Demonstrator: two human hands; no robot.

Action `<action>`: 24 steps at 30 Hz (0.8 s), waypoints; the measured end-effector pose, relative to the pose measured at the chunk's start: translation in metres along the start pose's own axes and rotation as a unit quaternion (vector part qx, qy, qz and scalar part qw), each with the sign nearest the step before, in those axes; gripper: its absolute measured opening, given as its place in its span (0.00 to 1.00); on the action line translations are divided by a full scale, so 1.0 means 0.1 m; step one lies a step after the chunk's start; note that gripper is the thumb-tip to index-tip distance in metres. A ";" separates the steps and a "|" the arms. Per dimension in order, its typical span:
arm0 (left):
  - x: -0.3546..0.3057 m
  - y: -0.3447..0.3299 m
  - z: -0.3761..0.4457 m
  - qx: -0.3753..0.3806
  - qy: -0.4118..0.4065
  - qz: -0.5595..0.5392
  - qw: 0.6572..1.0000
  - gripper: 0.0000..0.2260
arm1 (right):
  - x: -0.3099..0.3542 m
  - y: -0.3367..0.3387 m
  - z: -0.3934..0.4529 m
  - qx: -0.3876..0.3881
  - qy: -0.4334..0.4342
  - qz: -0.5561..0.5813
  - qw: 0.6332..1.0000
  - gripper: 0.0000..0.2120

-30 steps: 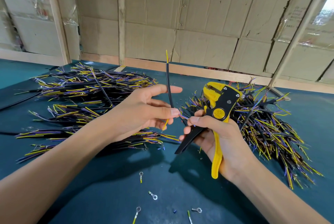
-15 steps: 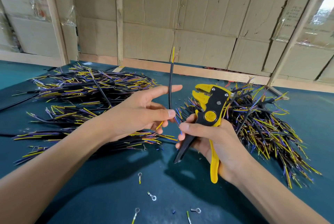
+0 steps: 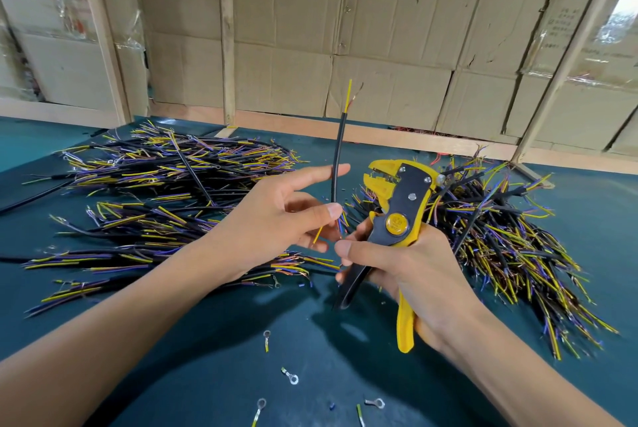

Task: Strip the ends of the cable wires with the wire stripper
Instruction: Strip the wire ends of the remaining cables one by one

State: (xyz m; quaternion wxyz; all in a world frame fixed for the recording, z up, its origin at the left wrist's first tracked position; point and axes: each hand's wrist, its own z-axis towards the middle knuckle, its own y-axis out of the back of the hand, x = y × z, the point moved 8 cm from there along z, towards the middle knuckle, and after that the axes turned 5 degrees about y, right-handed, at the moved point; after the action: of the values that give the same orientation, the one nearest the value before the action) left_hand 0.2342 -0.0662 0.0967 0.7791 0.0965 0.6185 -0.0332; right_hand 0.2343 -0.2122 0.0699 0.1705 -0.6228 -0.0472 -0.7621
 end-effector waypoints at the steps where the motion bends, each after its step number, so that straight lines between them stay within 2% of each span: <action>1: 0.00 0.00 0.00 -0.001 0.001 -0.006 1.000 0.21 | 0.00 0.00 0.00 0.000 0.000 -0.003 1.000 0.09; 12: 0.06 -0.04 0.02 -0.017 0.009 -0.052 0.998 0.21 | 0.05 0.09 0.02 -0.016 -0.002 -0.057 0.998 0.11; 15: 0.10 -0.03 0.02 -0.002 0.040 -0.076 0.996 0.21 | 0.04 0.10 0.03 -0.010 -0.013 -0.032 0.999 0.07; 24: 0.16 0.01 0.02 0.012 0.124 -0.141 0.982 0.14 | -0.01 0.17 0.08 -0.047 -0.025 0.081 0.995 0.08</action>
State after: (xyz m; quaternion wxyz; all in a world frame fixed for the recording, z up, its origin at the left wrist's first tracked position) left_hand 0.2402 -0.0641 0.0822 0.6825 0.0209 0.7175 -0.1376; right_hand 0.2477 -0.2258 0.0678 0.2008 -0.6506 0.0355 -0.7315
